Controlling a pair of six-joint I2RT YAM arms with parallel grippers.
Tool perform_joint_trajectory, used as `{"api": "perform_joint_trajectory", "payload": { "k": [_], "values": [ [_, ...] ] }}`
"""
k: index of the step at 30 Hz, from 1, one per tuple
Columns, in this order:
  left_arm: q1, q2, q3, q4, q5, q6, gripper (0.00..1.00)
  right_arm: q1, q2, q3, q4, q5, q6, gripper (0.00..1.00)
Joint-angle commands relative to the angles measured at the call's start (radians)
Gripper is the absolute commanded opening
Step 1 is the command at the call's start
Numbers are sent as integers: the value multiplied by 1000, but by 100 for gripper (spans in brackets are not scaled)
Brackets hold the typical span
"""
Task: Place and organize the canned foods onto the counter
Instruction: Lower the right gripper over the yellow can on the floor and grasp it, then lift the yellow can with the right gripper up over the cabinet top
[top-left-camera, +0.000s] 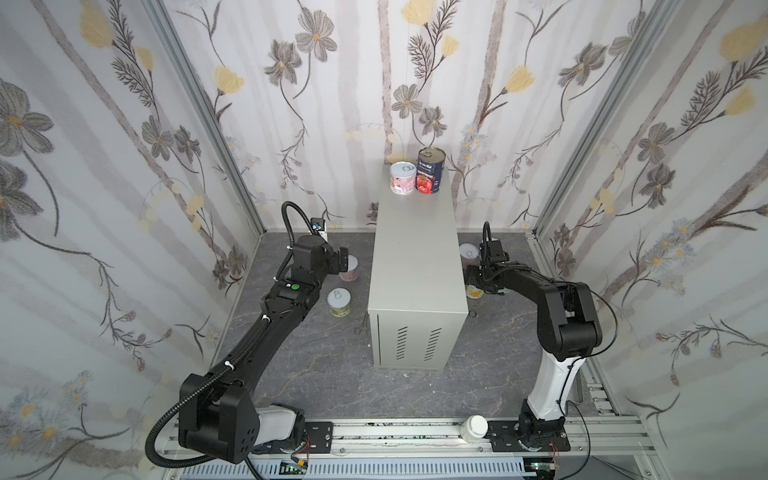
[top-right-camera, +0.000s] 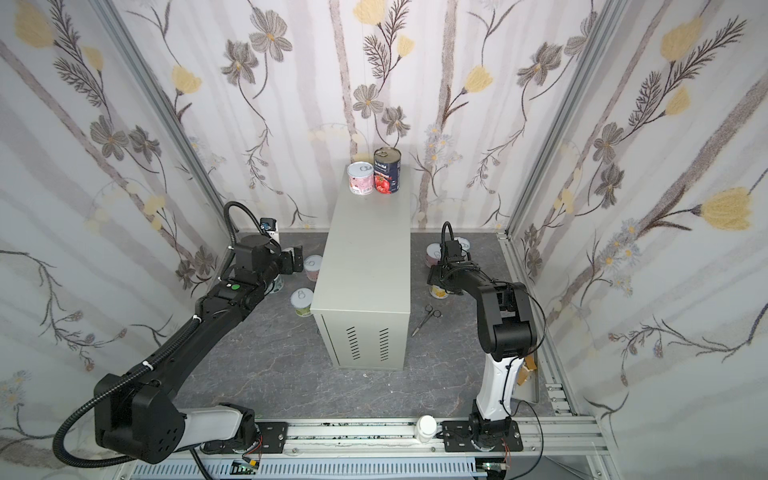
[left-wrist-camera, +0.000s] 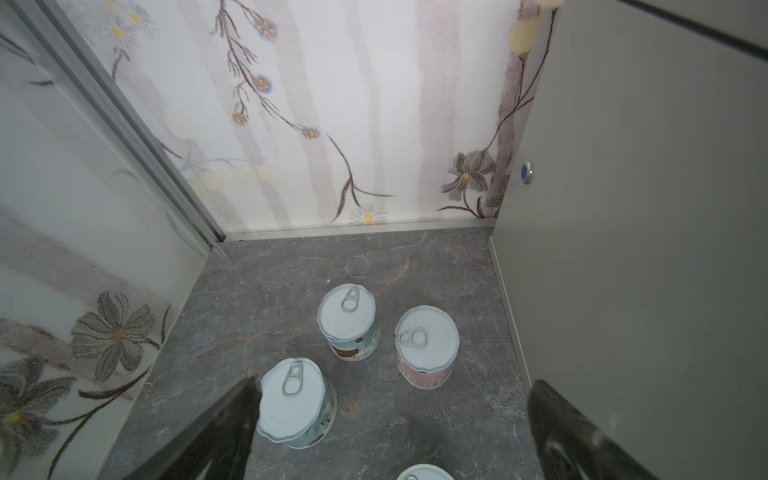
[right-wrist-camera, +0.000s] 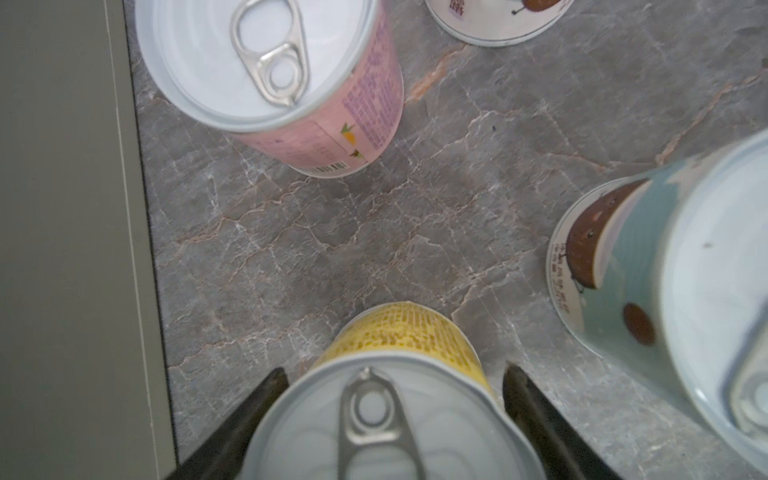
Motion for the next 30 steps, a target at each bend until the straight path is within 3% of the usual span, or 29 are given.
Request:
{"api": "perform_joint_trajectory", "payload": {
  "k": [1, 10, 30],
  "values": [
    [3, 14, 17, -42, 28, -70, 100, 1, 13, -3, -32, -26, -3, 62],
    [3, 16, -1, -88, 28, -109, 100, 1, -46, -15, -63, -33, -18, 50],
    [3, 84, -14, -128, 128, -160, 100, 3, -326, 130, -352, 56, -163, 45]
  ]
}}
